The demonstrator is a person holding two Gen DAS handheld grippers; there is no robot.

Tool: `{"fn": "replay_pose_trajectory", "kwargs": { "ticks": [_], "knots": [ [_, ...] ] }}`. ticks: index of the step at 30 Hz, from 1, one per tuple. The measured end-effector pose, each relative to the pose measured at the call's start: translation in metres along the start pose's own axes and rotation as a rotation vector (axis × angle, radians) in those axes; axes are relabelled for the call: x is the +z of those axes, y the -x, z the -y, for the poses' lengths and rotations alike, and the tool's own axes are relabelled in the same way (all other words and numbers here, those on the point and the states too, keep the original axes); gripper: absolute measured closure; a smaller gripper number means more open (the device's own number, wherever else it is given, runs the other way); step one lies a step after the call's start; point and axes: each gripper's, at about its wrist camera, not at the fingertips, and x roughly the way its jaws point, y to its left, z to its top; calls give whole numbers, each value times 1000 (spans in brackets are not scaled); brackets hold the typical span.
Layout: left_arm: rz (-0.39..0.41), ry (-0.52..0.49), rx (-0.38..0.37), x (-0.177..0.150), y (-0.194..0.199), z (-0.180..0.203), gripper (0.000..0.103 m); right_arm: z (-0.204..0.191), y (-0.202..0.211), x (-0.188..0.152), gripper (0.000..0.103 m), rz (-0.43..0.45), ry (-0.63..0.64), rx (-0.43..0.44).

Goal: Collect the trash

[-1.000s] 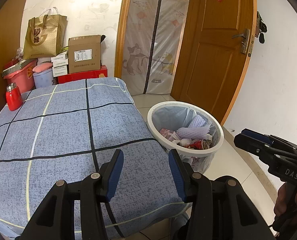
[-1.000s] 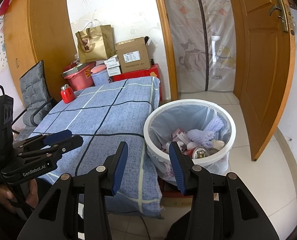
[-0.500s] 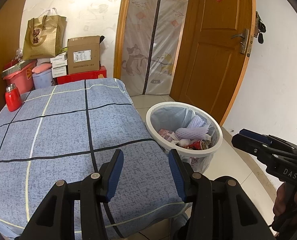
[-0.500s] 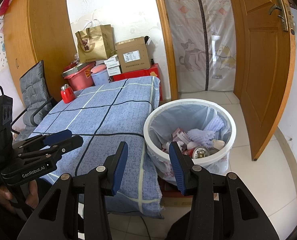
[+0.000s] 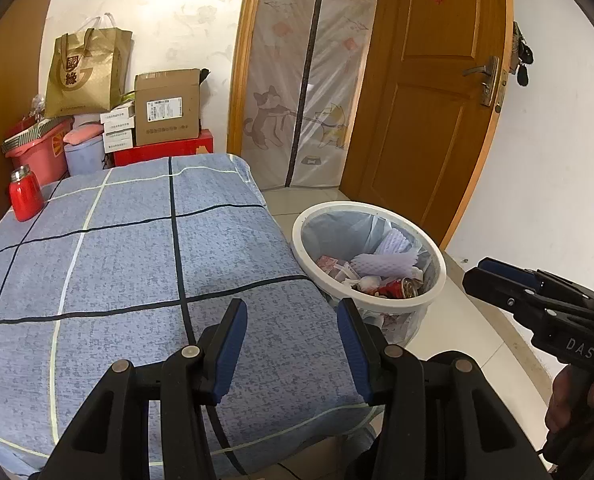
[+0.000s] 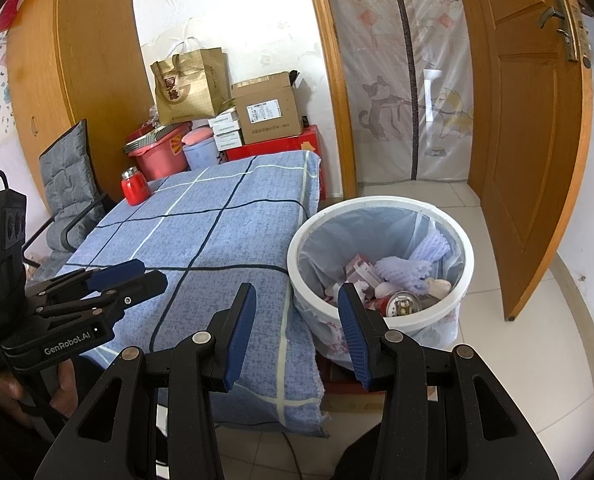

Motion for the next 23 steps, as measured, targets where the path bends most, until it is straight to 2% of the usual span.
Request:
{"fn": "replay_pose_trajectory", "kwargs": {
  "ticks": [23],
  "knots": [
    [7,-23,21,-3,-3,6,56,2,-2,-1,59,-7,-4,1]
  ]
}}
